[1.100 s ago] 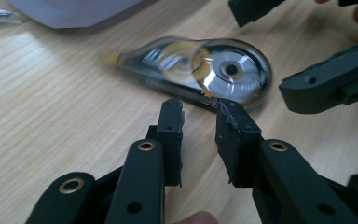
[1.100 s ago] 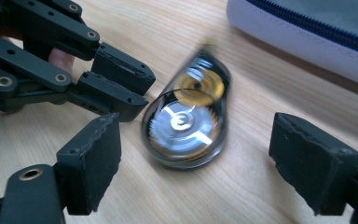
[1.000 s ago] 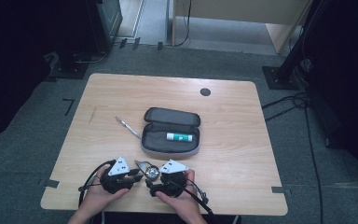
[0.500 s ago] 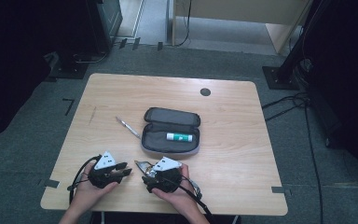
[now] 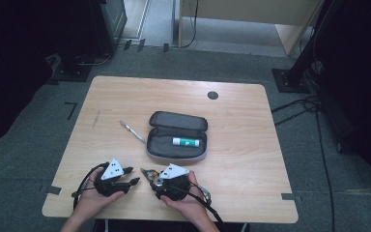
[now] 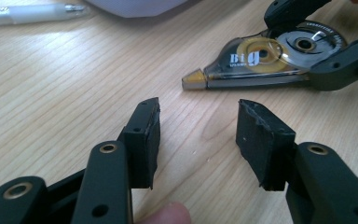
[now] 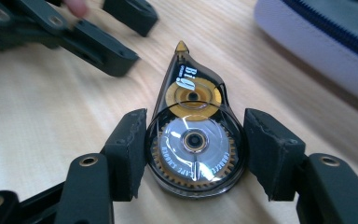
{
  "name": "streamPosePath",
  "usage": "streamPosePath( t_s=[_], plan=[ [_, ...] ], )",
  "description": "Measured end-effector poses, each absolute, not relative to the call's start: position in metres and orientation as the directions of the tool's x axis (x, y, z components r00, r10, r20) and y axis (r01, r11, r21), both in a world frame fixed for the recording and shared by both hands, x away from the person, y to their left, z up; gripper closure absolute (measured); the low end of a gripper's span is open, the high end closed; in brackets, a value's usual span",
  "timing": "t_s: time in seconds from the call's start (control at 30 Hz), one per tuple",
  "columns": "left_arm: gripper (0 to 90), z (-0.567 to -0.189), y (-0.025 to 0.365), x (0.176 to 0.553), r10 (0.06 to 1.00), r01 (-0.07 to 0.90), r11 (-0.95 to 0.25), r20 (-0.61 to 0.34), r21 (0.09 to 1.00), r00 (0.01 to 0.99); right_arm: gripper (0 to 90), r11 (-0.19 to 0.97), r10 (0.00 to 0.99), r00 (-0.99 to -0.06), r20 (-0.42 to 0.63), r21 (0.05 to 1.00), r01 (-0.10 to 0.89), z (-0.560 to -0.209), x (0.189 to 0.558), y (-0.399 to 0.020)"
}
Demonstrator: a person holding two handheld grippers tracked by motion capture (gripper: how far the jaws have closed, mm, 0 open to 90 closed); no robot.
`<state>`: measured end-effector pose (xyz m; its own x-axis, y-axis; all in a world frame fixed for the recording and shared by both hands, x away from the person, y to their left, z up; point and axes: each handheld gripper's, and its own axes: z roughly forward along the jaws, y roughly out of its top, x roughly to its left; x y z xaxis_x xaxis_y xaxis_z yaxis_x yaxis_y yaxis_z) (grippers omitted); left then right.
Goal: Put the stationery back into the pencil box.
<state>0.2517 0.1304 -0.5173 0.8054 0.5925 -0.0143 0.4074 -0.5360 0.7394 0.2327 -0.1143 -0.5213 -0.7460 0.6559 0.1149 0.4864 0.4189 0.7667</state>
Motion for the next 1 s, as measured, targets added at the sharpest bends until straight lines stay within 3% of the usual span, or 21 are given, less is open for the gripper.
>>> streamPosePath(
  t_s=[0.27, 0.73, 1.0],
  plan=[
    [47.0, -0.517, 0.123, 0.248, 0.540, 0.341, -0.581, 0.037, 0.739, 0.841, 41.7, 0.362, 0.619, -0.748, 0.242, 0.757, 0.544, -0.518, 0.234, -0.122],
    [39.9, -0.517, 0.114, 0.240, 0.471, 0.230, -0.634, 0.133, 0.738, 0.872, 41.6, 0.331, 0.576, -0.752, 0.319, 0.751, 0.572, -0.511, 0.234, -0.123],
    [41.9, -0.518, 0.110, 0.233, 0.444, 0.160, -0.655, 0.205, 0.739, 0.873, 41.6, 0.325, 0.563, -0.747, 0.354, 0.736, 0.594, -0.509, 0.236, -0.122]
  ],
)
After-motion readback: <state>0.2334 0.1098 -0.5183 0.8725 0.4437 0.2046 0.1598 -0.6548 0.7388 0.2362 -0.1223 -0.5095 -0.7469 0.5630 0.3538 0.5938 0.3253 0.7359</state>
